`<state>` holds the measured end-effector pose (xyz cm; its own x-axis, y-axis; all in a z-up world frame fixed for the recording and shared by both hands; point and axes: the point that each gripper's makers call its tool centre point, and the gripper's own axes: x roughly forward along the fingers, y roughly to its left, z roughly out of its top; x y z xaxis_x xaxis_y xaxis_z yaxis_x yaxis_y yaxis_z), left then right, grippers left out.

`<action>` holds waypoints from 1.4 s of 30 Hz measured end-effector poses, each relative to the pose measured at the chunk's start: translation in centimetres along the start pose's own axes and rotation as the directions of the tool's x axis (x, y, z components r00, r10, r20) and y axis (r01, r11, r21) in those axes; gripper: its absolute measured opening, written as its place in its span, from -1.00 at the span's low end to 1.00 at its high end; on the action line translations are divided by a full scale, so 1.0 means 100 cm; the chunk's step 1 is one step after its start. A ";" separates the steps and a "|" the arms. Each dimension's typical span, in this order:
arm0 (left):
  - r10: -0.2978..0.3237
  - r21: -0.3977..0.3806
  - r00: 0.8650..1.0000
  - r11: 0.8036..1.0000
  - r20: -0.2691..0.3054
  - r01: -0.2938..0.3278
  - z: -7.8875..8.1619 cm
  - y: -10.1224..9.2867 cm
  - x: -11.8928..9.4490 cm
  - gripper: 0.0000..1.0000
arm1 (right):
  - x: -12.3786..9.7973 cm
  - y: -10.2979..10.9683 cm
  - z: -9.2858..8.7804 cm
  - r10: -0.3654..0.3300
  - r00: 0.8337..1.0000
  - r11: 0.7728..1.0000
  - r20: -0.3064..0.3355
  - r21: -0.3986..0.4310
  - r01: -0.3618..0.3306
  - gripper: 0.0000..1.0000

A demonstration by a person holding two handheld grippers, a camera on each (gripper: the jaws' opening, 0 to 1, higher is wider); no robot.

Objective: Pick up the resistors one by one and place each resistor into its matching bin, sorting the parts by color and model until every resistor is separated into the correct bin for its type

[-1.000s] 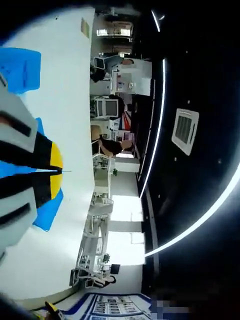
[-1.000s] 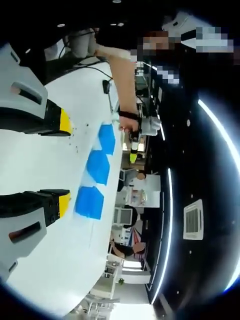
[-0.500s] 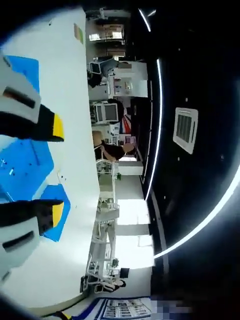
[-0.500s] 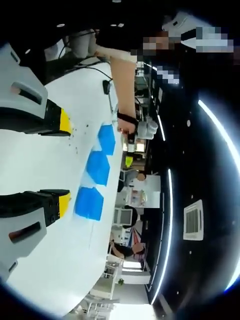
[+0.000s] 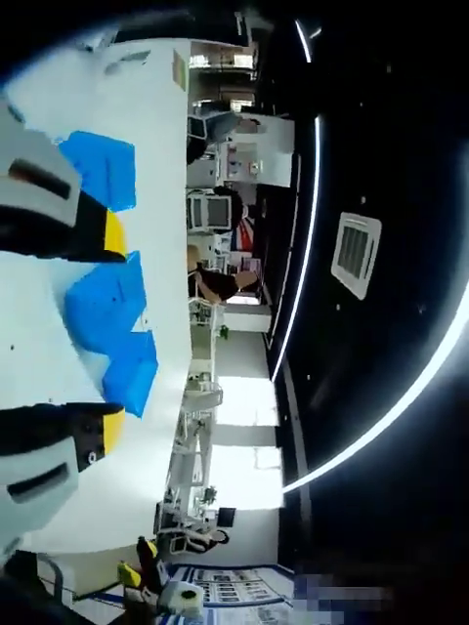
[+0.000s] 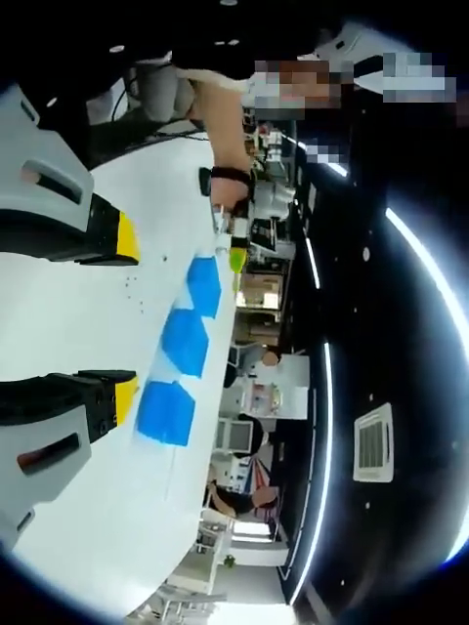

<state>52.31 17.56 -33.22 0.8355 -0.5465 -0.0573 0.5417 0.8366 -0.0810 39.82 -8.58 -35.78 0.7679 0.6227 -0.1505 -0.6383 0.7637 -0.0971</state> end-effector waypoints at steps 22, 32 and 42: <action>0.199 -0.048 0.980 0.979 -0.011 -0.200 -0.042 -0.016 -0.150 0.22 | 0.012 0.015 0.000 0.048 0.999 0.999 -0.005 0.004 -0.048 -0.11; 0.205 -0.093 0.961 0.970 -0.185 -0.225 -0.056 -0.010 -0.132 0.10 | 0.007 0.011 -0.002 0.040 0.999 0.999 -0.014 0.002 -0.040 -0.11; 0.138 -0.142 0.895 0.966 -0.424 -0.217 -0.068 -0.003 -0.091 -0.14 | 0.002 0.007 -0.009 0.040 0.999 0.999 -0.014 0.010 -0.040 -0.11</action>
<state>43.98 22.03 -39.44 0.7835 -0.3891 -0.4844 0.3292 0.9212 -0.2075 39.46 -8.09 -36.75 0.7409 0.6502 -0.1683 -0.6678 0.7399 -0.0812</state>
